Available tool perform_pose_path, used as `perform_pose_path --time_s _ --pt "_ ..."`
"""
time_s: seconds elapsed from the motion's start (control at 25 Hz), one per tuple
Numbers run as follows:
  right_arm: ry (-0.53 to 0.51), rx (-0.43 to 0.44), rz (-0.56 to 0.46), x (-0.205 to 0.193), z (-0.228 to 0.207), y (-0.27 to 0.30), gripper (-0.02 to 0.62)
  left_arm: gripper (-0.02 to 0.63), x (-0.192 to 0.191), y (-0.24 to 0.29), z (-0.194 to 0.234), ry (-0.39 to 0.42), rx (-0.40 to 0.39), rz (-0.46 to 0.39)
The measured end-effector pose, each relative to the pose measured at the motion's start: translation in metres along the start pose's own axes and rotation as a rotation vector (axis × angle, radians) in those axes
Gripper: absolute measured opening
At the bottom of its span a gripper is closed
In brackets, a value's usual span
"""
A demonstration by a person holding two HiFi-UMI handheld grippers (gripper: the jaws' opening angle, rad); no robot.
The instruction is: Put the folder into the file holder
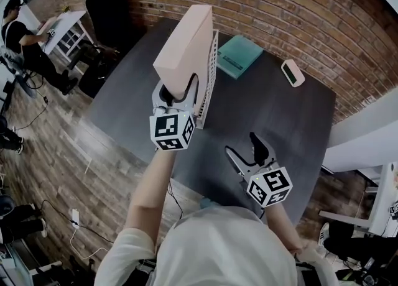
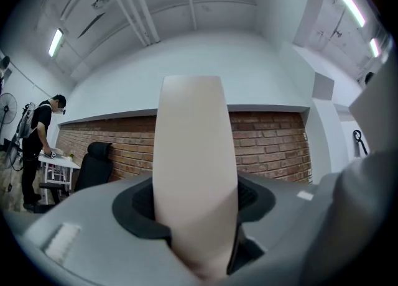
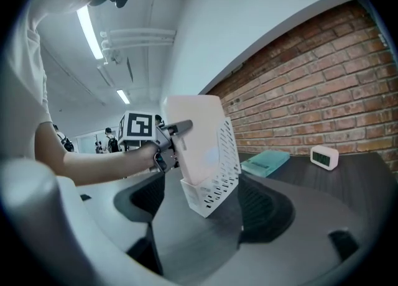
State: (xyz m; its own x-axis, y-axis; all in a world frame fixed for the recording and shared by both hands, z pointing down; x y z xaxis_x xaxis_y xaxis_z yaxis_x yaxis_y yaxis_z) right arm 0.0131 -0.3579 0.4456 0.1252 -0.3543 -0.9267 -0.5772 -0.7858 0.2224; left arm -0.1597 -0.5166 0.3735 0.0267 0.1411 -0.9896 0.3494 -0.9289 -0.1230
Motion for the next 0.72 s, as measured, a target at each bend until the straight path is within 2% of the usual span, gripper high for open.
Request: perform_pose_path --time_s 0.28,0.48,0.72 --pt "0.005 -0.015 0.006 -0.004 -0.004 0.0 0.348 0.278 -0.047 -0.004 -0.01 0.022 0.006 0.085" --pt "0.013 -0.018 0.001 -0.003 -0.005 0.001 0.348 0.285 -0.082 -0.006 -0.011 0.048 -0.043 0.172" --pt "0.016 -0.016 0.005 -0.007 -0.003 0.002 0.348 0.296 -0.086 -0.006 -0.002 0.059 -0.087 0.178"
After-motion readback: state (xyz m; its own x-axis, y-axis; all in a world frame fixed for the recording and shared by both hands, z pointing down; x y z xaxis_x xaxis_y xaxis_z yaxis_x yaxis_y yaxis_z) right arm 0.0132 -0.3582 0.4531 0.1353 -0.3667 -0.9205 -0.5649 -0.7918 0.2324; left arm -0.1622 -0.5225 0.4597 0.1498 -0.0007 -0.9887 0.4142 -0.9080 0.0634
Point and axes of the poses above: the fingertips, and each gripper's own axes: y forward along the fingers, z to its left, x out of its top, the point moved 3 cm from there along -y, backward along the fingers, and after that the axes turned 6 degrees about y, right-handed, at the moved point
